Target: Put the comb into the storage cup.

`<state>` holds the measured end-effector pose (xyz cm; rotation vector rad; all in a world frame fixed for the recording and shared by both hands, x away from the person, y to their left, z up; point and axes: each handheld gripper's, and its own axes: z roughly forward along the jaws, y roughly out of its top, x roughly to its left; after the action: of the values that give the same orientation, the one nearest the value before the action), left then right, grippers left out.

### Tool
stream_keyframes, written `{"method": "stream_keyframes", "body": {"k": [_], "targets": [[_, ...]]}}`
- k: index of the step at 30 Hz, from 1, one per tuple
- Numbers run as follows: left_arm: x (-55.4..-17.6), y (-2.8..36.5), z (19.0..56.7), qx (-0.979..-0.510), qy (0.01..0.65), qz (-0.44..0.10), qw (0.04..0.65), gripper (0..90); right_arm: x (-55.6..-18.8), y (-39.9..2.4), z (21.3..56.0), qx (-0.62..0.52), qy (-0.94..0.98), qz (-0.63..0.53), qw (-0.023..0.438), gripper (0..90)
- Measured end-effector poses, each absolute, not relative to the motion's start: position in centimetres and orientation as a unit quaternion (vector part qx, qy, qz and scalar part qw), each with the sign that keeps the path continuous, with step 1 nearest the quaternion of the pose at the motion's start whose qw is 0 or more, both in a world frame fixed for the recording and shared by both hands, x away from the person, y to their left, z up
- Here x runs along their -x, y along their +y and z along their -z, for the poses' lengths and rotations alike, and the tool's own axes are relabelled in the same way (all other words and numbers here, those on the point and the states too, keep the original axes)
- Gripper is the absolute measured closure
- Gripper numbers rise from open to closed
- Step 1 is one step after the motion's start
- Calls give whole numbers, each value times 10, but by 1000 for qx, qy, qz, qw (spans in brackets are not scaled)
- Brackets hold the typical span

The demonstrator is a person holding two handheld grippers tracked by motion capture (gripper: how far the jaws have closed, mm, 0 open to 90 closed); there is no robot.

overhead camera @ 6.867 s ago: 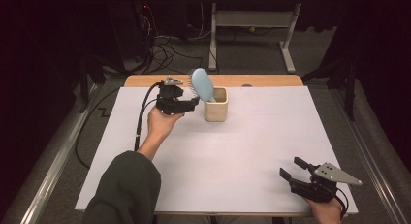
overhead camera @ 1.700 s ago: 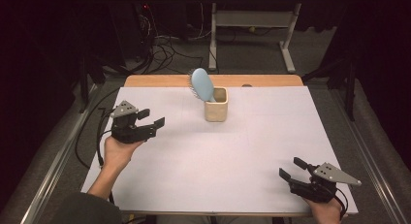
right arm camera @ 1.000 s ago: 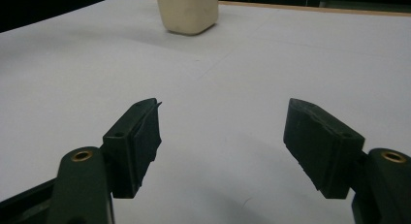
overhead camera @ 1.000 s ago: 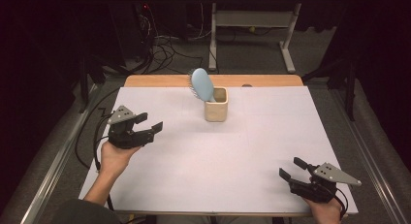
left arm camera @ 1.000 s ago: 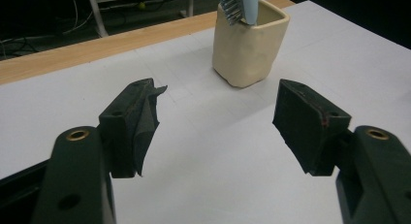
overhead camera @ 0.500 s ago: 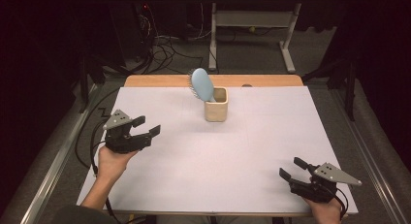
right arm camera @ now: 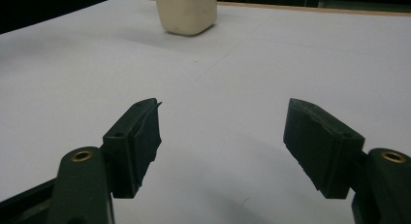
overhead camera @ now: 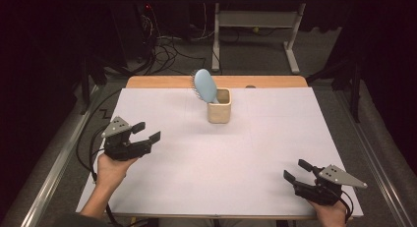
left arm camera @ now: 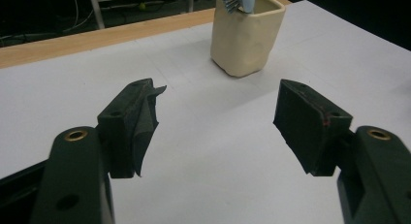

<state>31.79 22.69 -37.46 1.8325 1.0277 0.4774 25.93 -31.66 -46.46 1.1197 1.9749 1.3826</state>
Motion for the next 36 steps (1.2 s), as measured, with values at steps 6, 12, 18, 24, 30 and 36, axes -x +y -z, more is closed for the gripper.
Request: {"method": "stream_keyframes", "body": {"k": [6, 12, 18, 24, 30, 36], "targets": [[-315, 229, 377, -748, 420, -197, 474, 320, -259, -317, 465, -409, 721, -505, 239, 298], [-312, 233, 379, -747, 422, -198, 475, 319, -259, -317, 465, -409, 721, -505, 239, 298], [-308, 236, 382, -744, 426, -198, 475, 318, -259, -317, 465, -409, 721, -505, 239, 298], [-304, 239, 387, -743, 429, -196, 475, 317, -259, -317, 465, -409, 721, -505, 240, 299], [-301, 241, 390, -744, 431, -196, 472, 316, -259, -317, 465, -409, 721, -505, 240, 298], [-298, 243, 394, -742, 434, -195, 473, 316, -259, -316, 465, -409, 721, -505, 240, 298]]}}
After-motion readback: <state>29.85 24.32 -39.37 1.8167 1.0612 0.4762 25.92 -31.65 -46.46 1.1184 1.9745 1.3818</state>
